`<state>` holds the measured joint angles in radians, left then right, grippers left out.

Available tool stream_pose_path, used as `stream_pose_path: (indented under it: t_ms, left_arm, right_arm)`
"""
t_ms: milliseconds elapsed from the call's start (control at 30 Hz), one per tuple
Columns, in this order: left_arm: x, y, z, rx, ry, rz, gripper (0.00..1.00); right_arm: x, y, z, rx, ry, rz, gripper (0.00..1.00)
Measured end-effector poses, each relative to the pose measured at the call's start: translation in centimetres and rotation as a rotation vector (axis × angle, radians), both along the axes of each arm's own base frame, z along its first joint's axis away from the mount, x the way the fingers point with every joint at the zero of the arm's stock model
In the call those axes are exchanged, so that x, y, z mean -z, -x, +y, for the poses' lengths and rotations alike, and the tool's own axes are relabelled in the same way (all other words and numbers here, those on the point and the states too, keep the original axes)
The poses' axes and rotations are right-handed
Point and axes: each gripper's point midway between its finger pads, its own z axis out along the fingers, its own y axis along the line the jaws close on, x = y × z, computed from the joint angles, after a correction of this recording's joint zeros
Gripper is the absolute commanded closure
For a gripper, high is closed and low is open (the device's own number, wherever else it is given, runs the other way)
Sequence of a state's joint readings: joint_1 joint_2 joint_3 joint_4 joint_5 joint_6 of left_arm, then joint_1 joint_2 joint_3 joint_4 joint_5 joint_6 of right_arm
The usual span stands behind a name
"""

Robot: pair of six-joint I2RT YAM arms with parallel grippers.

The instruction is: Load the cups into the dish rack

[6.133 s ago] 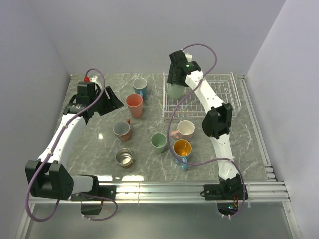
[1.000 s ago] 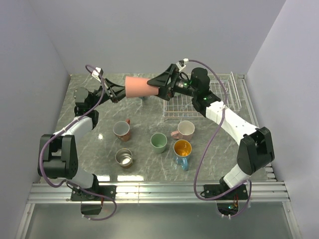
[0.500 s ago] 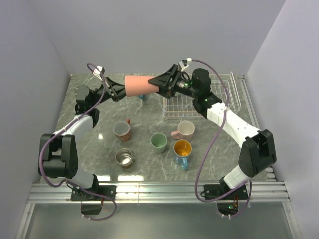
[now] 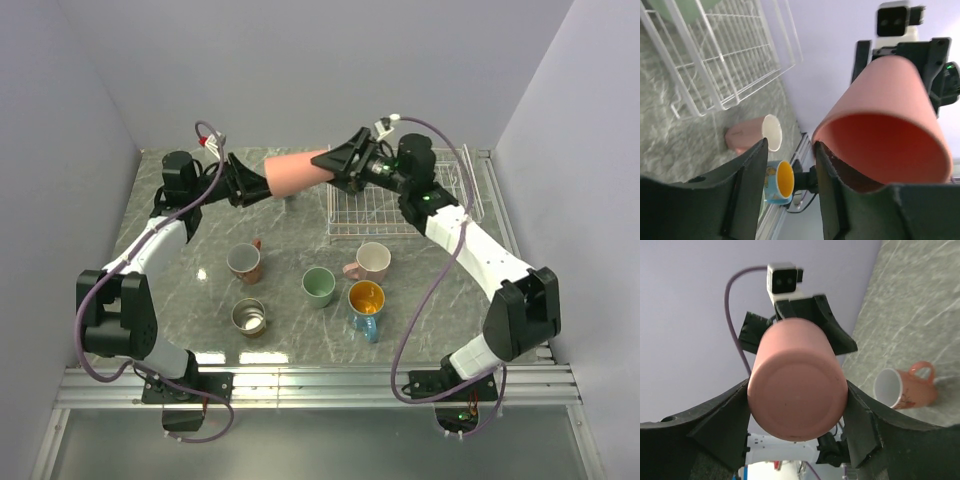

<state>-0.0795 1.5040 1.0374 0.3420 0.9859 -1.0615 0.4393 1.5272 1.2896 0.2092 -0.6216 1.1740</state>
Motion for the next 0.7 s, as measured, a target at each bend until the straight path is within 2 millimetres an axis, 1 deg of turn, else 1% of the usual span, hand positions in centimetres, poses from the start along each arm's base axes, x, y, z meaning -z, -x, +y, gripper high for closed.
stream_pose_path:
  t_ms: [67, 133, 200, 267, 333, 400, 467, 533, 567, 667, 700]
  left_arm:
    - [0.7, 0.1, -0.1, 0.001, -0.032, 0.008, 0.50]
    - [2.0, -0.1, 0.3, -0.020, -0.074, 0.037, 0.50]
    - [3.6, -0.3, 0.8, -0.047, -0.126, 0.075, 0.50]
    - [4.5, -0.7, 1.3, -0.070, -0.176, 0.095, 0.50]
    - [5.1, -1.5, 1.7, -0.100, -0.230, 0.103, 0.50]
    - [5.5, -2.5, 2.4, -0.142, -0.294, 0.102, 0.51]
    - [6.0, -3.4, 3.1, -0.184, -0.357, 0.101, 0.52]
    - [6.6, -4.1, 3.5, -0.222, -0.418, 0.113, 0.53]
    - [7.1, -4.4, 3.6, -0.233, -0.447, 0.121, 0.53]
    - [8.5, -4.7, 3.3, -0.245, -0.525, 0.146, 0.54]
    - [9.2, -4.6, 3.1, -0.242, -0.551, 0.159, 0.54]
  right_arm:
    - [-0.1, -0.5, -1.5, 0.032, 0.011, -0.004, 1.00]
    - [-1.0, -1.3, -4.0, 0.093, 0.022, -0.029, 1.00]
    - [-1.6, -1.7, -6.9, 0.170, 0.069, -0.067, 1.00]
    - [-1.7, -2.0, -9.6, 0.269, 0.167, -0.092, 1.00]
    - [-1.7, -2.0, -11.3, 0.340, 0.274, -0.111, 1.00]
    - [-1.4, -1.9, -12.6, 0.395, 0.397, -0.124, 1.00]
    - [0.1, -2.0, -13.9, 0.459, 0.542, -0.107, 1.00]
    - [2.5, -2.0, -14.8, 0.498, 0.696, -0.077, 1.00]
    - [3.8, -1.8, -14.8, 0.497, 0.755, -0.061, 1.00]
    - [8.6, -1.3, -14.9, 0.466, 0.954, 0.014, 1.00]
    - [10.6, -1.1, -14.8, 0.441, 1.026, 0.046, 1.00]
